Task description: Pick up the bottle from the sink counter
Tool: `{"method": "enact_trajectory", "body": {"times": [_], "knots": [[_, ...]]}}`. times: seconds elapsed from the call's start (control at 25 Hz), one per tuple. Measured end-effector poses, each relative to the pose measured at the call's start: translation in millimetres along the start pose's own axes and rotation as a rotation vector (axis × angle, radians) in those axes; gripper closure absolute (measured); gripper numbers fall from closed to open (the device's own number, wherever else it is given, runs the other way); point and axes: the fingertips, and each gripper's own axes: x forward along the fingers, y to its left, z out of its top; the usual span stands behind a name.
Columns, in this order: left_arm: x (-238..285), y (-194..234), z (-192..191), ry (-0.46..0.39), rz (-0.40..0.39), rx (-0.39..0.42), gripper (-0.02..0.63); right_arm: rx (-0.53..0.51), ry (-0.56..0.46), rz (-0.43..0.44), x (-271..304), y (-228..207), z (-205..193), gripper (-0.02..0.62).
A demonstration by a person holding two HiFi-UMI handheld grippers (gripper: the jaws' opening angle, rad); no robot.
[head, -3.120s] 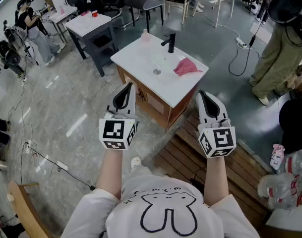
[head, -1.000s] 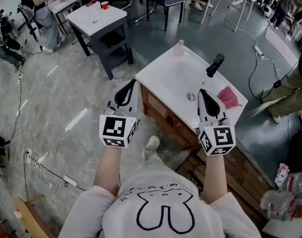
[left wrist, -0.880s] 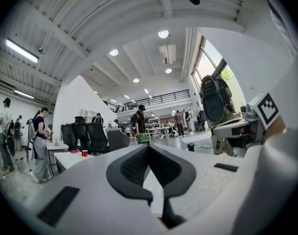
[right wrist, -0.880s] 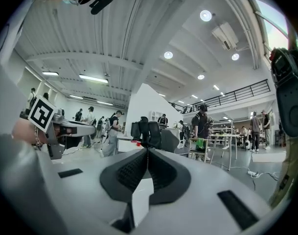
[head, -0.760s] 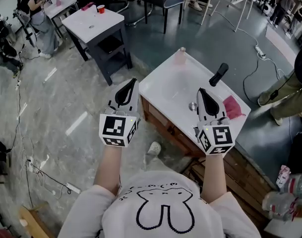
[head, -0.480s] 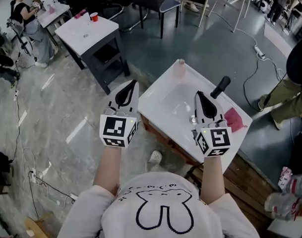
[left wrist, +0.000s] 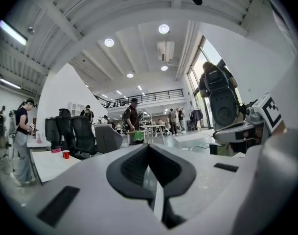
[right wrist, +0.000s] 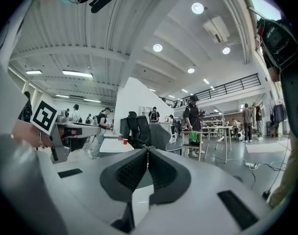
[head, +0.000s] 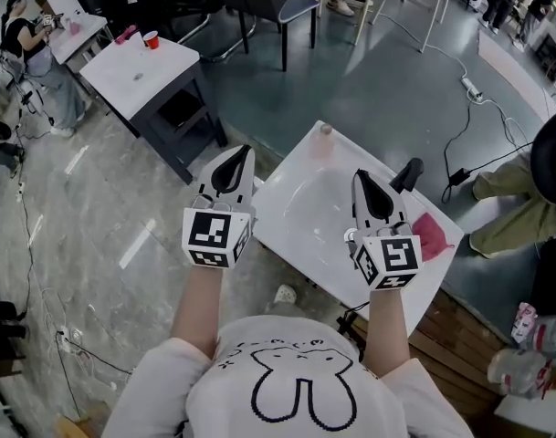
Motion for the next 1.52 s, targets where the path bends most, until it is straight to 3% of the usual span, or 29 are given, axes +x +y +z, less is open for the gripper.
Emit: {"method": "enact_trajectory", "body": {"times": [0.36, 0.44, 0.52, 0.6, 0.88, 1.12, 1.52], "knots": [[24.2, 19.2, -16.9, 0.021, -0.041, -0.018, 0.597, 0.072, 0.043, -0.019, 26.7, 2.0, -16.4, 0.554], [31.9, 21.2, -19.6, 0.025, -0.063, -0.018, 0.597, 0.108, 0.044, -0.005, 32.0, 4.5, -18.2, 0.421], [41.5, 22.7, -21.8, 0.028, -0.088, -0.014, 0.597, 0.133, 0.038, -0.009, 37.7, 3.9, -19.6, 0.343], [52.2, 27.5, -23.8, 0.029, -0.113, -0.013, 0.597, 0.127, 0.046, -0.033, 46.8, 2.9, -23.0, 0.31], [90.1, 46.6, -32.8, 0.043, -0.197, -0.014, 0.597, 0.071, 0.1, -0.067, 86.7, 8.1, -34.9, 0.307], [123.1, 63.4, -45.0, 0.05, -0.262, -0.017, 0.597, 0.076, 0.147, -0.159, 127.3, -9.2, -62.6, 0.351], [163.7, 86.3, -73.6, 0.085, -0.343, -0.03, 0.597, 0.138, 0.242, -0.249, 186.5, -40.4, -111.7, 0.351]]}}
